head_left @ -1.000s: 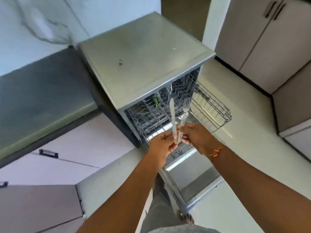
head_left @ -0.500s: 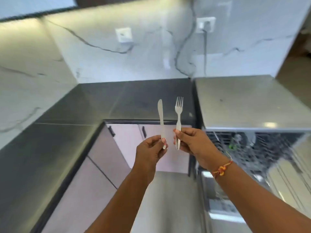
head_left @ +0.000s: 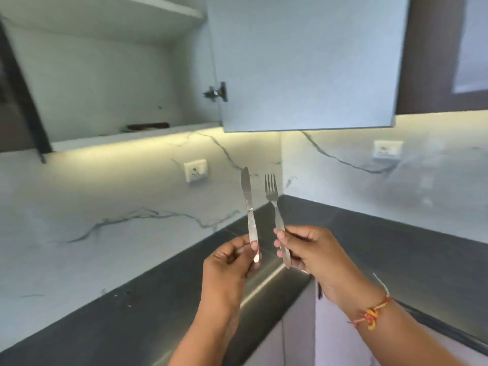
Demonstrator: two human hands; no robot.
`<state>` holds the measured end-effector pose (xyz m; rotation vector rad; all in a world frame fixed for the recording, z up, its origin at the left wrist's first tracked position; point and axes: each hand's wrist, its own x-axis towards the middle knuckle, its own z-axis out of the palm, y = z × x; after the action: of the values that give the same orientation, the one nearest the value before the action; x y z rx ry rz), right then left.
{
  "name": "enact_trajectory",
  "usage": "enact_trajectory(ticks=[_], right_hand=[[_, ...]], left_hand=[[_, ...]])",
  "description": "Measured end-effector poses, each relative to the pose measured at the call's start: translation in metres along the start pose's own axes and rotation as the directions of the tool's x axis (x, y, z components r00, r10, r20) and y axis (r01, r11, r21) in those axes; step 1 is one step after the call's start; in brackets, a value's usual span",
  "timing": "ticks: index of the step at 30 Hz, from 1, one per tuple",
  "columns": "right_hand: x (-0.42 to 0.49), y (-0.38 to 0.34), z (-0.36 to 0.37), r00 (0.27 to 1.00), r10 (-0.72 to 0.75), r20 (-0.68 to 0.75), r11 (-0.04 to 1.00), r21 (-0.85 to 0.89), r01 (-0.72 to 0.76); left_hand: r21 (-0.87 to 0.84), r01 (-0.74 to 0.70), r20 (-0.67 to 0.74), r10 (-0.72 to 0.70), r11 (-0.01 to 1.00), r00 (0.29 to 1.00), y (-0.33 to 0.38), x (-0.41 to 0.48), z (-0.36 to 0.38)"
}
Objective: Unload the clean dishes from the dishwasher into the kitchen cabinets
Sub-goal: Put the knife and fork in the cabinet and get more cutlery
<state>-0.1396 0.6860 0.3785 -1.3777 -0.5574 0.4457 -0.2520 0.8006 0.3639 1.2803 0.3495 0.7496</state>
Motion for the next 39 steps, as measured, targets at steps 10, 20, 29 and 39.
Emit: enact_trajectory(ticks=[10,20,29,39], right_hand=[[0.115,-0.087,0.121,0.966,-0.167,0.196,0.985,0.087,0.152],[0.302,-0.144,0.168,0.927,-0.274,0.255,0.961,0.043,0.272],[0.440,-0.169,0.202,0.905,-0.322,0.278,0.879,-0.266,0.395],[0.504,-0.167,0.209,0.877,-0.297,0.378,0.493,-0.726,0.480]], left_hand=[[0.159,-0.162,-0.135,0.184,0.974,0.974,0.113,0.103,-0.065],[0.391,-0.182,-0.384,0.339,0.902,0.859,0.196,0.255,-0.079],[0.423,0.025,-0.549,0.234,0.906,0.802,0.223,0.357,-0.067],[0.497,0.204,-0.583,0.150,0.844,0.799,0.217,0.436,-0.018]])
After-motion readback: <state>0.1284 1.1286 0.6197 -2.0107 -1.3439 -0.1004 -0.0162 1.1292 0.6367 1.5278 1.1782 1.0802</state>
